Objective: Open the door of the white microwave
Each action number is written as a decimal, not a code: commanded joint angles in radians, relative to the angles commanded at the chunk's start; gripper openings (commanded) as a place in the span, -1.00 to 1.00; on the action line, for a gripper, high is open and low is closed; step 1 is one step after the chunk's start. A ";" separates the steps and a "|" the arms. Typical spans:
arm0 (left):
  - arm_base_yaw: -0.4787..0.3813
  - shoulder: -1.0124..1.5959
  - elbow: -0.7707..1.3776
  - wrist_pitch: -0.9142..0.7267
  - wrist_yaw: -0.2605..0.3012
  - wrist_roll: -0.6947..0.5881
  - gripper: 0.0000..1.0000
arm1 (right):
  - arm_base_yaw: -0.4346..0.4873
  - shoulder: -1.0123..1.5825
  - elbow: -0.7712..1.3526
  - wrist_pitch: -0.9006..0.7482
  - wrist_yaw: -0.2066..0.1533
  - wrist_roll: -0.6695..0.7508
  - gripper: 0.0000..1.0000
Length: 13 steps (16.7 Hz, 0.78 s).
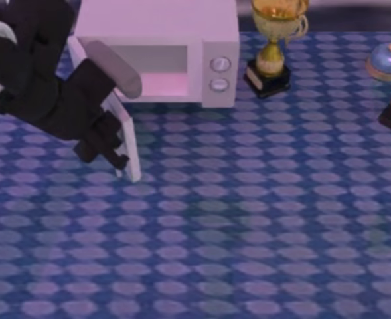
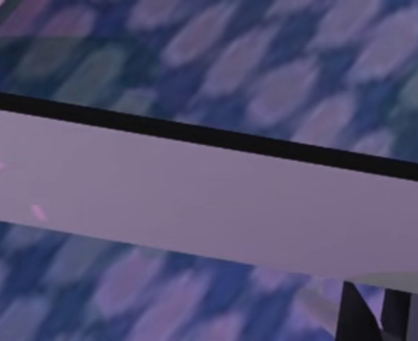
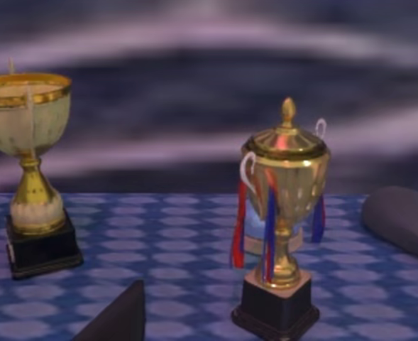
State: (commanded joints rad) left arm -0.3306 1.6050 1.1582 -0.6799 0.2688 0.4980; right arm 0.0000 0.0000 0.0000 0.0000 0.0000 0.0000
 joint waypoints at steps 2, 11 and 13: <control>0.010 -0.011 0.001 0.000 0.012 0.020 -1.00 | 0.000 0.000 0.000 0.000 0.000 0.000 1.00; 0.010 -0.011 0.001 0.000 0.012 0.020 -1.00 | 0.000 0.000 0.000 0.000 0.000 0.000 1.00; 0.010 -0.011 0.001 0.000 0.012 0.020 -1.00 | 0.000 0.000 0.000 0.000 0.000 0.000 1.00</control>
State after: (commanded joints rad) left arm -0.3204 1.5941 1.1590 -0.6800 0.2812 0.5179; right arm 0.0000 0.0000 0.0000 0.0000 0.0000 0.0000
